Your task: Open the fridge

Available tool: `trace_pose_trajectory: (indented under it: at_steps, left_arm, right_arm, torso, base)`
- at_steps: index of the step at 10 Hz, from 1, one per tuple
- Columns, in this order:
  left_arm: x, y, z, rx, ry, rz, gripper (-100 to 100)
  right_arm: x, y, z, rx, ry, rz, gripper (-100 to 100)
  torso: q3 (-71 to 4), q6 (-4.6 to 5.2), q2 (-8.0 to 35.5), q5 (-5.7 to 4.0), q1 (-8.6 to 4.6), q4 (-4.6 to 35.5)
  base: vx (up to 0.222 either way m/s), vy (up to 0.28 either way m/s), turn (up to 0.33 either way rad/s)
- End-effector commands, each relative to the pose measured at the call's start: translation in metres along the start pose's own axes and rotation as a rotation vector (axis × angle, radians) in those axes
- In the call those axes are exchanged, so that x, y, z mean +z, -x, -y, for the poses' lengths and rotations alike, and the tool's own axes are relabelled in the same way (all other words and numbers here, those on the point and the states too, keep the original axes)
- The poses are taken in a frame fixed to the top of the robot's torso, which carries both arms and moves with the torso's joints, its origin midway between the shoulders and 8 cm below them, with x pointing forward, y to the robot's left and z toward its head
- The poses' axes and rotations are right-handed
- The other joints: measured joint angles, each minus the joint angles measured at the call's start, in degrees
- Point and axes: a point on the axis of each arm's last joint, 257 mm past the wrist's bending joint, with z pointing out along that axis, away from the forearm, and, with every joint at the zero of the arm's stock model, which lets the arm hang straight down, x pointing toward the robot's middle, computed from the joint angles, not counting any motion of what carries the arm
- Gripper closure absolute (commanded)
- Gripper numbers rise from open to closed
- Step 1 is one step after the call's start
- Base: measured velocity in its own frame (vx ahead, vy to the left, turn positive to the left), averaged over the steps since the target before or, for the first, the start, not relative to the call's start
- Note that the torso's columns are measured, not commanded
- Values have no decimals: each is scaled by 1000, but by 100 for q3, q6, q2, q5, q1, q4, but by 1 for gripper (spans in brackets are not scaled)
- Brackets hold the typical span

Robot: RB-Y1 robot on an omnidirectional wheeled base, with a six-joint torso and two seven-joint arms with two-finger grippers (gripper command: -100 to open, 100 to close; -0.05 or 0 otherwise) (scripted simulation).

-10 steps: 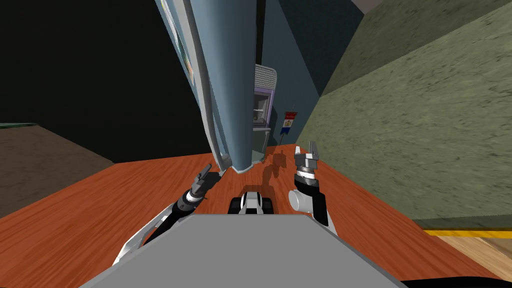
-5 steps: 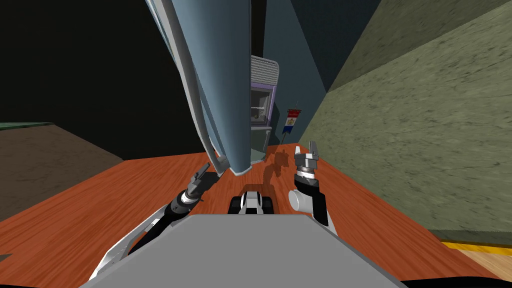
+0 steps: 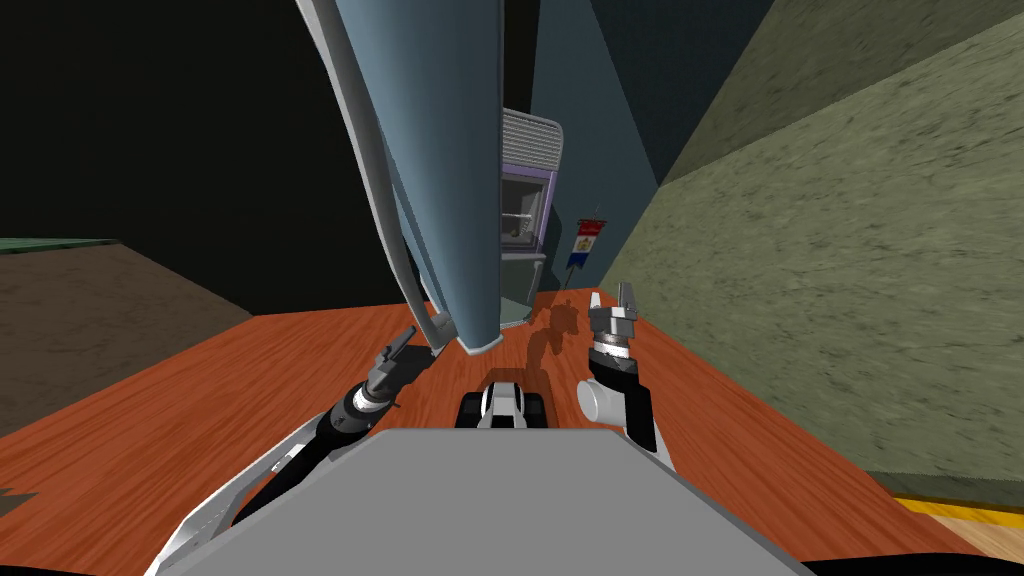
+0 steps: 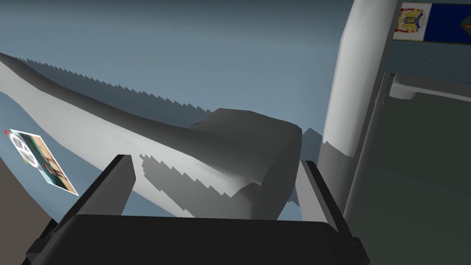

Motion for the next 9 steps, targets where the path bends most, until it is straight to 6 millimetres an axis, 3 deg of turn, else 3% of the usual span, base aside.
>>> trace_pose_trajectory:
  at_steps: [1, 2, 3, 4, 9]
  left_arm:
    - [15, -2, 20, 21, -63, -22, -100]
    - [15, -2, 20, 21, -63, -22, -100]
    - [4, -1, -1, -3, 5, 1, -100]
    - [3, 0, -3, -5, 14, 5, 0]
    - [0, 2, -8, -9, 28, 15, 0]
  right_arm:
    - [0, 0, 0, 0, 0, 0, 0]
    - [0, 0, 0, 0, 0, 0, 0]
    - [0, 0, 0, 0, 0, 0, 0]
    - [0, 0, 0, 0, 0, 0, 0]
    - [0, 0, 0, 0, 0, 0, 0]
  torso:
    - [1, 3, 10, -7, -9, 11]
    - [-3, 4, -1, -4, -7, 4]
    - [-5, -1, 3, -7, -6, 9]
    - [17, 0, 1, 15, -5, -28]
    - [32, 1, -20, 46, 8, -83]
  base:
    - [0, 0, 0]
    - [0, -6, -12]
    - [0, 0, 0]
    - [0, 0, 0]
    - [0, 0, 0]
